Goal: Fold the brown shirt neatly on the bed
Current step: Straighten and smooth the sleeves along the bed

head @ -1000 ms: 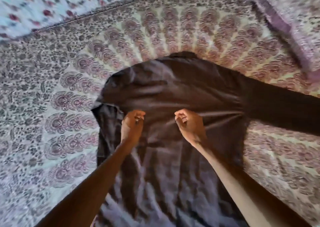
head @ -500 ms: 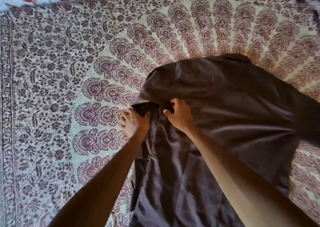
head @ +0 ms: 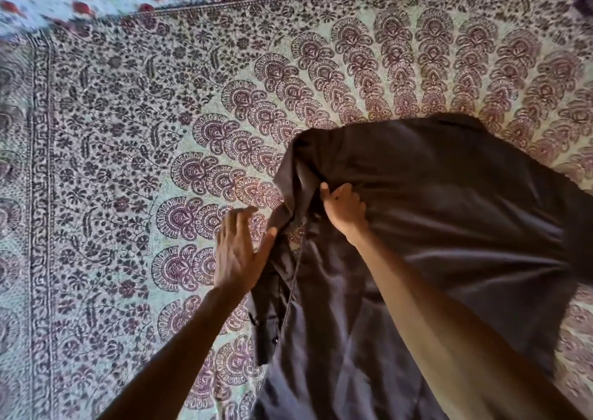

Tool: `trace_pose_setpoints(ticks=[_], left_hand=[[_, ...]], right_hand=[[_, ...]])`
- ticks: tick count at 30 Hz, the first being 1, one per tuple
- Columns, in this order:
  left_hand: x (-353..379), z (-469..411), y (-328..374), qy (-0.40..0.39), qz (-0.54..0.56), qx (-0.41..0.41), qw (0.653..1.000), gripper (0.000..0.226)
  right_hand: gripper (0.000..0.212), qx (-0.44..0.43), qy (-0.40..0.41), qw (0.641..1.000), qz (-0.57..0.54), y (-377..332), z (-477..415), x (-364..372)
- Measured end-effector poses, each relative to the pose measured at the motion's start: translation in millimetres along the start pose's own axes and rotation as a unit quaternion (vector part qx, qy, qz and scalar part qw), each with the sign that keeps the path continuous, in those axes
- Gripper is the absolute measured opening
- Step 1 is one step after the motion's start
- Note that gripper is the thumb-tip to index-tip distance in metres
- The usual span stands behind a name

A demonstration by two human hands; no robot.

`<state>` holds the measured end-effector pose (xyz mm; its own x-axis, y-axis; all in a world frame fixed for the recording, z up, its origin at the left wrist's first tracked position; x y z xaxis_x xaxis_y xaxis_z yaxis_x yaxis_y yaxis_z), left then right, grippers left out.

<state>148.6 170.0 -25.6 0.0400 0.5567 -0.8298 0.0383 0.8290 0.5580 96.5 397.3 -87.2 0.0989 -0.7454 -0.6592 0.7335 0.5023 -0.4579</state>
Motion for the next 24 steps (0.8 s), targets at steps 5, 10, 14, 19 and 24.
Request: trace_pose_setpoints(ticks=[5,10,14,19,24], left_hand=[[17,56,-29,-0.066,-0.081,-0.106,0.989,0.036],[-6,42,-47,0.030,0.198,-0.307,0.931,0.009],[-67,-32,-87,0.034,0.150,-0.299,0.942,0.020],[-150,-108,-160,0.047,-0.170,-0.186,0.967,0.034],[-156,-89,-196,0.117,-0.156,-0.184,0.963,0.051]], right_hand=[[0.060,0.009,0.044,0.998,0.050,-2,9,3],[0.053,0.000,0.009,0.999,0.038,0,3,1],[0.032,-0.005,0.014,0.997,0.071,-1,8,-1],[0.040,-0.045,0.229,0.957,0.174,-47,71,11],[0.032,-0.355,0.199,0.892,0.196,-125,141,91]])
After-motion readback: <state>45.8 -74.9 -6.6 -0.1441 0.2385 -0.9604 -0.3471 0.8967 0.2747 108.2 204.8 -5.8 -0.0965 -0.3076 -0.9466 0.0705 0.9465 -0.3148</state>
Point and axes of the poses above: each hand's wrist, its own z-axis away from the middle knuckle, its own x-axis out of the palm, y = z × x, the point moved 5 cm from there along -z, towards the middle knuckle, and after that the axes turned 4 degrees about y, right-handed, at the moved point
